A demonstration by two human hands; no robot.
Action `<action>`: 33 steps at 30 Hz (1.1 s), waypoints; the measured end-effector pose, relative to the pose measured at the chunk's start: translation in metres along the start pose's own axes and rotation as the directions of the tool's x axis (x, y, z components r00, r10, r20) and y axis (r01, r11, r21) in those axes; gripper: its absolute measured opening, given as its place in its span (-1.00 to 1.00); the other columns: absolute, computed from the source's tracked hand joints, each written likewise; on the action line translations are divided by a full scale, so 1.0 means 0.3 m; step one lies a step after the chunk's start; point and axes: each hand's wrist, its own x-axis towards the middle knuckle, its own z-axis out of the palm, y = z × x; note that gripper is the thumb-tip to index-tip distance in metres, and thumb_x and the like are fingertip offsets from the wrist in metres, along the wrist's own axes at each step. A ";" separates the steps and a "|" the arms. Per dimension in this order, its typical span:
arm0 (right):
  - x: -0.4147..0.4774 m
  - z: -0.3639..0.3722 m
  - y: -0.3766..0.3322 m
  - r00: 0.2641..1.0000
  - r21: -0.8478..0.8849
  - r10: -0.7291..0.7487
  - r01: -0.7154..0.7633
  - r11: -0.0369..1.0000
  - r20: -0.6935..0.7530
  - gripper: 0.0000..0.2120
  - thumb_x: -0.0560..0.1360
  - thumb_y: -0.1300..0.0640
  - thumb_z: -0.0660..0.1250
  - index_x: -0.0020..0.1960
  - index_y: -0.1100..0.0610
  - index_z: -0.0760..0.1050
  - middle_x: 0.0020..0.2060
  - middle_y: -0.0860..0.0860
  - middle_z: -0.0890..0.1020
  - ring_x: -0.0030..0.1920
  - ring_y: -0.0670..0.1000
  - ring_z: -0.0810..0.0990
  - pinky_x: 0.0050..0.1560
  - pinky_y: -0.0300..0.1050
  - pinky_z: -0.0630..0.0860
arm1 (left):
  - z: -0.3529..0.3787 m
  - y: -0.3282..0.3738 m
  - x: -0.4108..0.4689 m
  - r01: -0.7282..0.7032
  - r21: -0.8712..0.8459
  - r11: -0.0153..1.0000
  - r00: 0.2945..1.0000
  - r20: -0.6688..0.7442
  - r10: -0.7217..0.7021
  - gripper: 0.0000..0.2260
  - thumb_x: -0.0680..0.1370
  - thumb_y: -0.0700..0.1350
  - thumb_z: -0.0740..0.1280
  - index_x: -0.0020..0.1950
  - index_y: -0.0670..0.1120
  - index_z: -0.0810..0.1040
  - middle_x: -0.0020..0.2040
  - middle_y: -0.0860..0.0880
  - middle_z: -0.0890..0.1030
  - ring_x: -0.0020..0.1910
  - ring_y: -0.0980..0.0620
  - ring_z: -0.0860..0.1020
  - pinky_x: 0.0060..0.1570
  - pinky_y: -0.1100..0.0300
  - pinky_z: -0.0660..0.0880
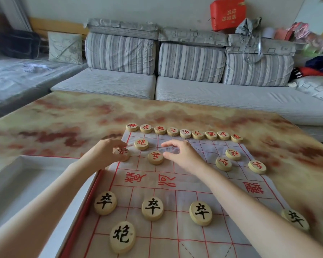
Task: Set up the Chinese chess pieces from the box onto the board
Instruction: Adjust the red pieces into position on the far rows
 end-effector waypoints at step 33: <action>0.257 0.141 -0.122 0.988 -0.363 0.154 -0.132 0.923 0.032 -0.14 0.22 -0.35 0.43 0.32 0.16 0.33 0.30 0.08 0.41 0.32 0.10 0.36 0.22 -0.06 0.33 | 0.050 -0.044 0.376 0.081 -0.069 0.994 0.988 -0.130 -0.090 -0.56 0.43 -0.19 0.40 0.30 -0.17 0.44 0.24 -0.19 0.51 0.19 -0.15 0.49 0.13 0.12 0.40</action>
